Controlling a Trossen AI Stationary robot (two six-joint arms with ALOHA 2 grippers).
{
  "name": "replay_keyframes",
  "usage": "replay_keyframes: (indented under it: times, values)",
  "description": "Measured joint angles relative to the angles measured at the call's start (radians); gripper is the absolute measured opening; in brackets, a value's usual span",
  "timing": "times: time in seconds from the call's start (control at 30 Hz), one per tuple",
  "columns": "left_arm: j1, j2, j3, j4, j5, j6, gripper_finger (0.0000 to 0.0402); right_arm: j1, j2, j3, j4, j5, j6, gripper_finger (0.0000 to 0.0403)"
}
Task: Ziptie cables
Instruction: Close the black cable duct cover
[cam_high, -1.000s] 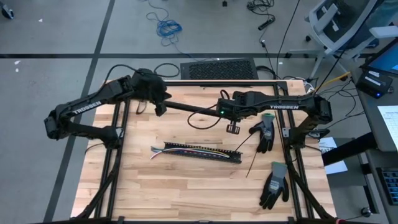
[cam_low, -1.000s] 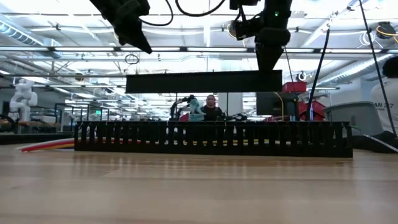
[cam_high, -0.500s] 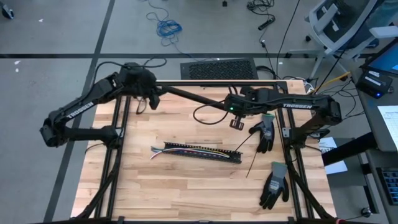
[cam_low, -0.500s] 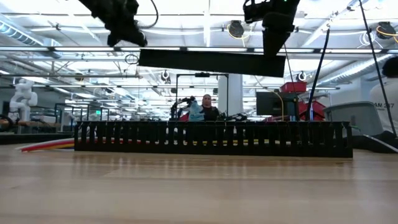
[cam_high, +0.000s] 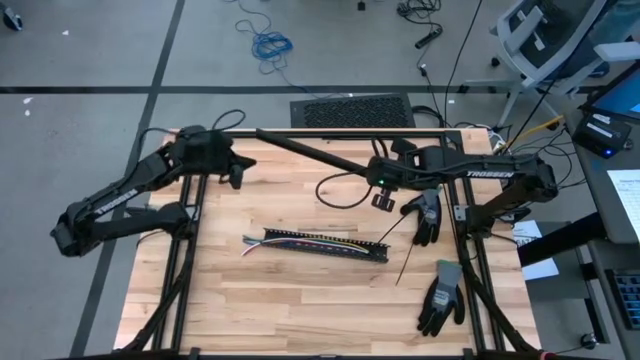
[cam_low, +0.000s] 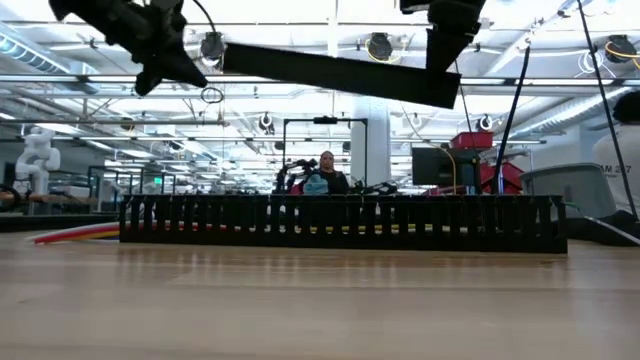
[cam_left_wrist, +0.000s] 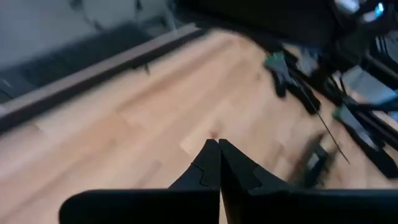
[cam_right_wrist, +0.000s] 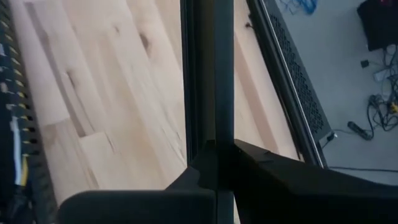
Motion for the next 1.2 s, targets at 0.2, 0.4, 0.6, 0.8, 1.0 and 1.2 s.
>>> replay_keyframes:
  times: [0.2,0.4,0.6,0.8,1.0,1.2]
  values:
    - [0.0,-0.118,-0.13,0.142,-0.108,0.02,0.0,0.047,0.0,-0.009,0.015,0.058,0.048,0.0]
    - [0.0,-0.131,-0.227,0.264,-0.113,0.069,0.0,0.092,0.0,-0.009,0.081,0.069,0.032,0.0]
    - [0.0,-0.123,-0.199,0.273,-0.114,0.203,0.0,0.099,0.0,-0.009,0.047,-0.087,-0.125,0.0005]
    - [0.0,-0.13,-0.135,0.304,-0.167,0.188,0.0,0.106,0.001,-0.009,0.097,-0.122,0.069,0.0011]
    - [0.0,-0.14,-0.066,0.253,-0.113,0.187,0.0024,0.099,0.007,-0.009,0.22,-0.117,0.033,0.0057]
    - [0.0,-0.167,-0.054,0.189,-0.112,0.203,0.0057,0.097,0.008,-0.009,0.223,-0.105,0.014,0.0071]
